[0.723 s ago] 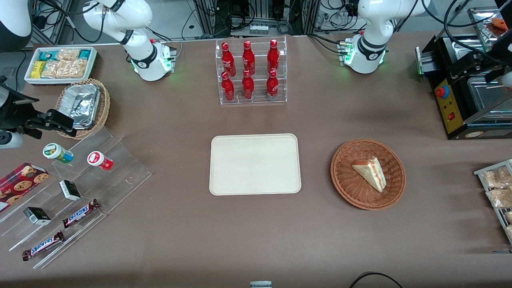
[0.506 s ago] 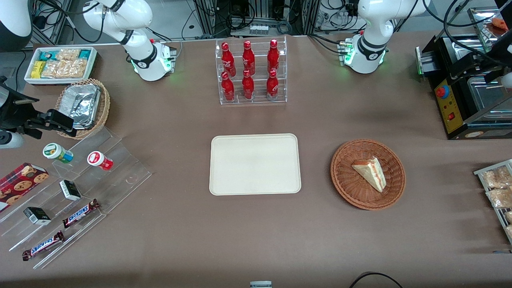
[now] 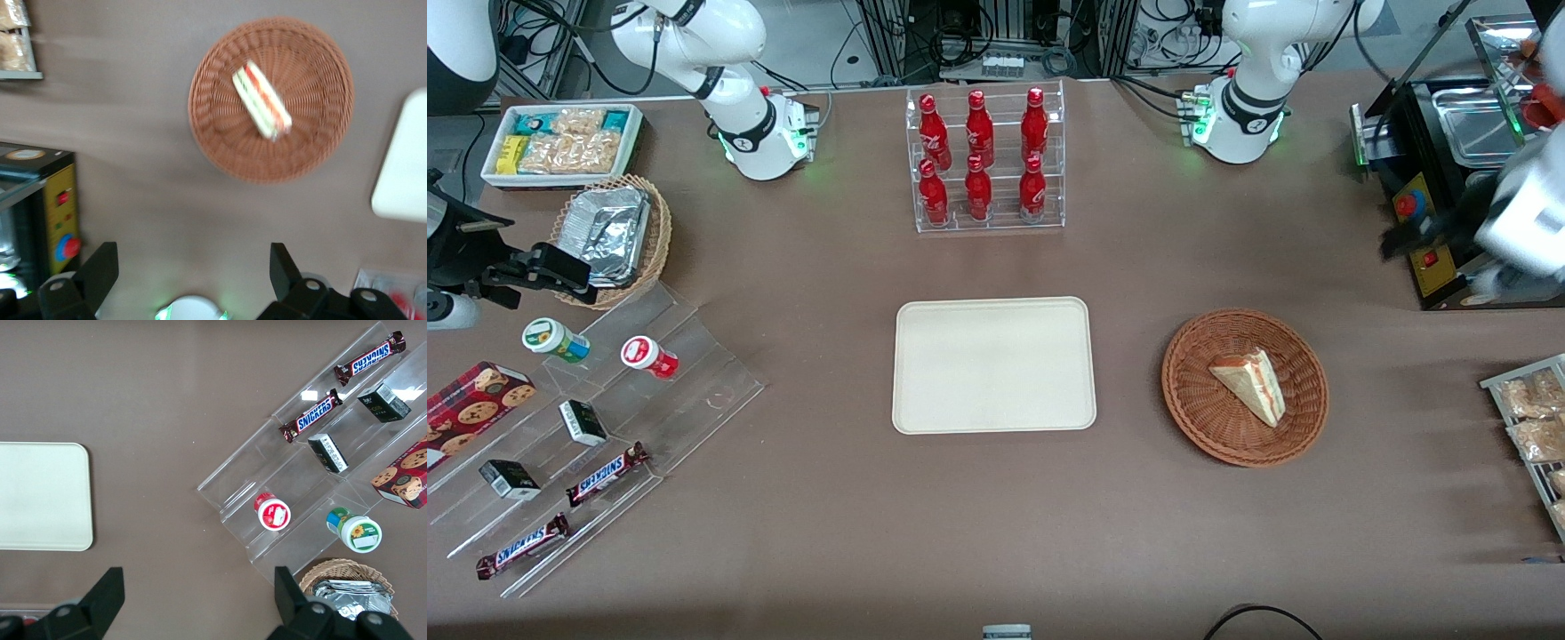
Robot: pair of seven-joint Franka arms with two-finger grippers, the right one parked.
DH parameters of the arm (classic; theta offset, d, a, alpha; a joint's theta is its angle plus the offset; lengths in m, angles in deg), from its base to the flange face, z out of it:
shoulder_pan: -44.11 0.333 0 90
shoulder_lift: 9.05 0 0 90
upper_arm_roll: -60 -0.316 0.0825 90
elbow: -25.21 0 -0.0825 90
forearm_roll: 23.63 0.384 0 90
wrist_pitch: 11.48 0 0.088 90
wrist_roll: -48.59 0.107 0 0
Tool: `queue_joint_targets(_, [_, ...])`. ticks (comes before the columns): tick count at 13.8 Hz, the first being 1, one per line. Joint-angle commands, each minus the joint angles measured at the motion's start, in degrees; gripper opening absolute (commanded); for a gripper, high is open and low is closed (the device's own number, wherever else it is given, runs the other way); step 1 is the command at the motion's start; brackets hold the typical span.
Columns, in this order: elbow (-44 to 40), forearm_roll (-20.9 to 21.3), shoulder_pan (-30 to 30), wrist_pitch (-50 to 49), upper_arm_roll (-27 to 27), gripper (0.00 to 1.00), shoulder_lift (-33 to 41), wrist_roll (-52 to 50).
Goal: Place sandwich from basket to tray
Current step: 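Move the left gripper down over the sandwich in the wicker basket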
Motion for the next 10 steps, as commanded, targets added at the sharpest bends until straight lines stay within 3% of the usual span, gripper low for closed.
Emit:
queue_joint_targets(1, [6.8,1.27,-2.4,9.65,-0.04,1.0,-1.38,-10.34])
queue_joint_targets(5, [13.85,1.36,-6.79,25.74,-0.12,1.0,-6.74,-28.44])
queue_joint_targets(10, [22.18,2.32,-8.74,38.31,-0.21,1.0,-9.13,-35.24])
